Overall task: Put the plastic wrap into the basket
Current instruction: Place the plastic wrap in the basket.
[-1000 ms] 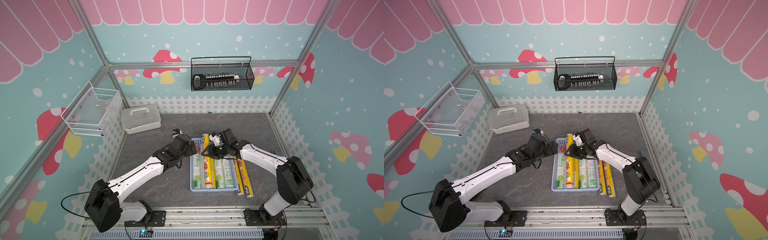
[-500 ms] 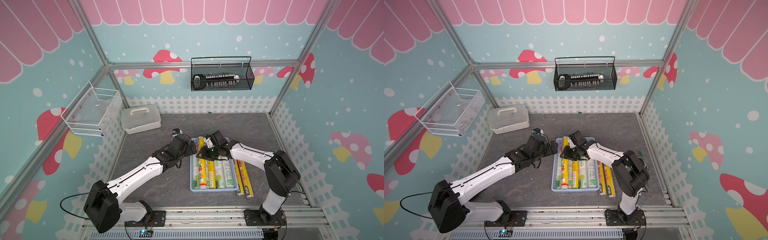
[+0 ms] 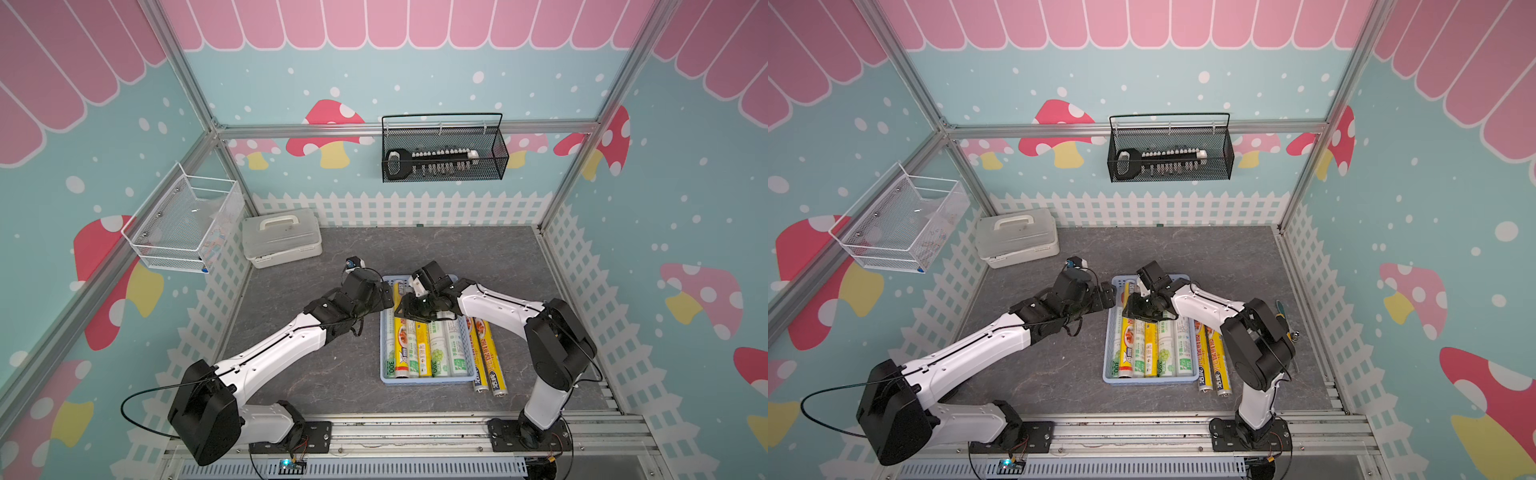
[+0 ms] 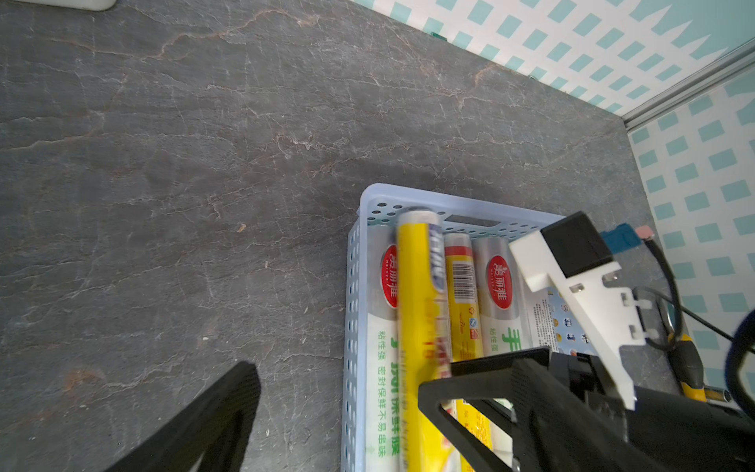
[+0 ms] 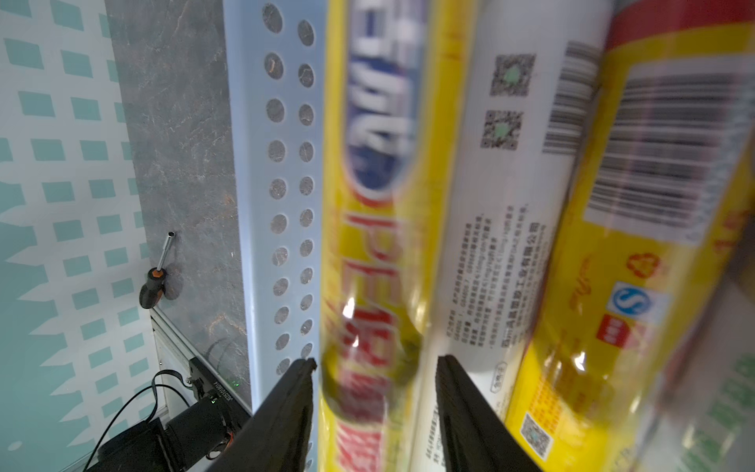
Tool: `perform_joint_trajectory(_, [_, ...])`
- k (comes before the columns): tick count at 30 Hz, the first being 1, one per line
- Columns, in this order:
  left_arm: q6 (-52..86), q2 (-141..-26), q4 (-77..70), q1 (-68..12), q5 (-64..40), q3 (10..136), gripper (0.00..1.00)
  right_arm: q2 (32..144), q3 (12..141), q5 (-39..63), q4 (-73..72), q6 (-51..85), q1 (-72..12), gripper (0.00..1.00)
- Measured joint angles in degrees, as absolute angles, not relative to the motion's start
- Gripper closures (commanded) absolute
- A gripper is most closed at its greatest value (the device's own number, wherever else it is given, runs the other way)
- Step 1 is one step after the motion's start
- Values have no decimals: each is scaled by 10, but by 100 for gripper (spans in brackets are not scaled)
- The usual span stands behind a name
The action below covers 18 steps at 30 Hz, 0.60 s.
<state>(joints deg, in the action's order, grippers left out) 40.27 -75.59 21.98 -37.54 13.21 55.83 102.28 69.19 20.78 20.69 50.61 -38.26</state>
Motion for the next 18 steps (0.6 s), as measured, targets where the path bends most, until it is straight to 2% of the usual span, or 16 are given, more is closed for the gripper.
perform_joint_trajectory(6, [403, -761, 220, -375, 127, 559, 1, 1023, 692, 203, 213, 502, -383, 50])
perform_joint_trajectory(11, [396, -769, 220, -375, 112, 566, 1, 1007, 691, 197, 221, 493, -383, 47])
perform_joint_trajectory(18, [381, -799, 217, -375, 67, 610, 2, 857, 668, 96, 264, 451, -375, 47])
